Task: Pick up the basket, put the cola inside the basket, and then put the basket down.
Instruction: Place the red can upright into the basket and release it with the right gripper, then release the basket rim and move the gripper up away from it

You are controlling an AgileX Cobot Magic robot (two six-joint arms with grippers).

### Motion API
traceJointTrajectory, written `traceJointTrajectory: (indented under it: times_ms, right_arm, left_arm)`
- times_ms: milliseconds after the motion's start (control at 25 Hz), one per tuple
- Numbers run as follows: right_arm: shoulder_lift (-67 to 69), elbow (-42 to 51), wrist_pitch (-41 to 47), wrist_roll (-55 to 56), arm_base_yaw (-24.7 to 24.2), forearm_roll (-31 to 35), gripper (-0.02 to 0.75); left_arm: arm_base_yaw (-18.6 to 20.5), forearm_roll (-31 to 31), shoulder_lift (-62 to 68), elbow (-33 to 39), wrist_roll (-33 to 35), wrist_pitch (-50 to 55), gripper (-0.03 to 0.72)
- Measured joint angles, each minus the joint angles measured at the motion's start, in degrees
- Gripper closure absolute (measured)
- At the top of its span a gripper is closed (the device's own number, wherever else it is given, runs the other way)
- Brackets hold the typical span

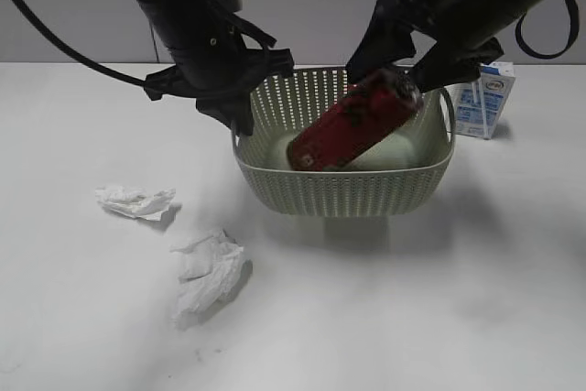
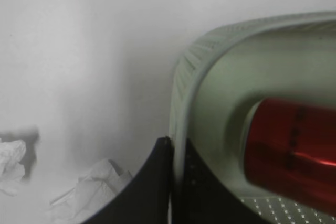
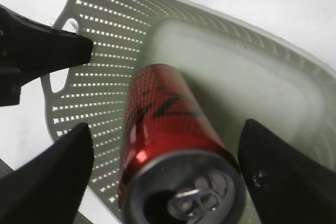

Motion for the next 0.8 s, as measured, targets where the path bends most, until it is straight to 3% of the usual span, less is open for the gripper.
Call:
traceJointTrajectory:
  times_ms: [280,440,800]
  right_arm:
    - [0.05,-4.92,1.75,0.00,0.04,-1.05,0.072]
    - [0.05,-11.73,3.66,2.59,-1.52,-6.23,0.072]
    - [0.05,-14.48,10.99,5.55,-13.67,-20.37,0.093]
  left_arm:
    - [0.19,0.25,0.00,0.00,0.00,0.10,0.691]
    - [1.35,0.19,0.00,0.00,0.00,0.60,0.691]
    - [2.47,3.40,0.05,0.00,0.00,-0.17,0.691]
